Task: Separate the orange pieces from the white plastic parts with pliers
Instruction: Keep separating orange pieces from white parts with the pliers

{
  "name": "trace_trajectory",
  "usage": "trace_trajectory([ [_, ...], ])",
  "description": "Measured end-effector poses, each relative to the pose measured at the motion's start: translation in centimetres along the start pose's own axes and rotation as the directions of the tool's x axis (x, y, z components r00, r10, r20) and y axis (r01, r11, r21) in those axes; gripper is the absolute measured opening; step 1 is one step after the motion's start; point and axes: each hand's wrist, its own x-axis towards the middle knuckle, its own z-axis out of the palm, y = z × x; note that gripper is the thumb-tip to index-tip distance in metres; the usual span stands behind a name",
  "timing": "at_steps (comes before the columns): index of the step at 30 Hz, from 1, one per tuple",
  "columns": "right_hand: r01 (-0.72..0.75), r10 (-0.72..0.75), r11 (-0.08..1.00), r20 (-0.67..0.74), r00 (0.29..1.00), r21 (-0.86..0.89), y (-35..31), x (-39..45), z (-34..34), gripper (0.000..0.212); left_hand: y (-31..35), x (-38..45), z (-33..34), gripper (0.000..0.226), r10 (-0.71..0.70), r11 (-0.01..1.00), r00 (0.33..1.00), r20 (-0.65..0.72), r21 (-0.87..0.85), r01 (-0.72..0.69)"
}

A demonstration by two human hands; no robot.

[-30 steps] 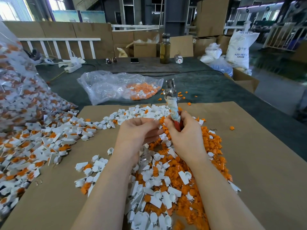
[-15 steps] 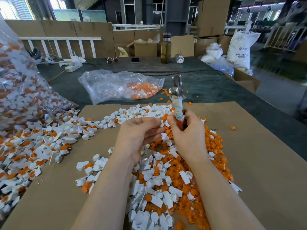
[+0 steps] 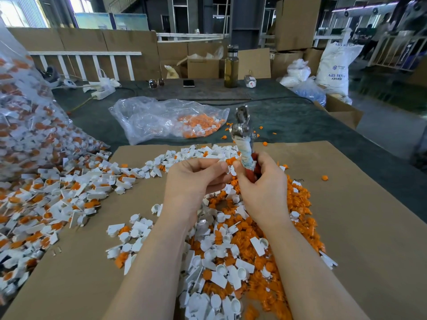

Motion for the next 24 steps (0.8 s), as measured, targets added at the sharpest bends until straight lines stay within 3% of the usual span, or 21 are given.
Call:
trace_trajectory([
  [4, 0.030, -0.031, 0.998, -0.012, 0.999, -0.046, -0.02, -0.07, 0.08, 0.020, -0.01, -0.11, 0.23, 0.003, 0.066, 0.994, 0.998, -0.014, 0.085, -0.065],
  [14, 0.049, -0.050, 0.998, -0.027, 0.998, -0.048, -0.07, -0.14, 0.04, 0.023, -0.02, -0.25, 0.38, 0.006, 0.096, 0.991, 0.995, -0.008, 0.091, -0.095],
  [21, 0.035, -0.035, 0.999, -0.019, 0.999, -0.039, -0.10, -0.08, 0.00, 0.020, -0.27, -0.16, 0.41, 0.010, 0.184, 0.954, 0.983, -0.016, 0.245, -0.175],
  [24, 0.034, -0.034, 0.999, -0.017, 0.999, -0.017, -0.18, -0.06, 0.00, 0.017, -0.26, -0.26, 0.48, 0.008, 0.187, 0.962, 0.982, -0.020, 0.204, -0.179],
])
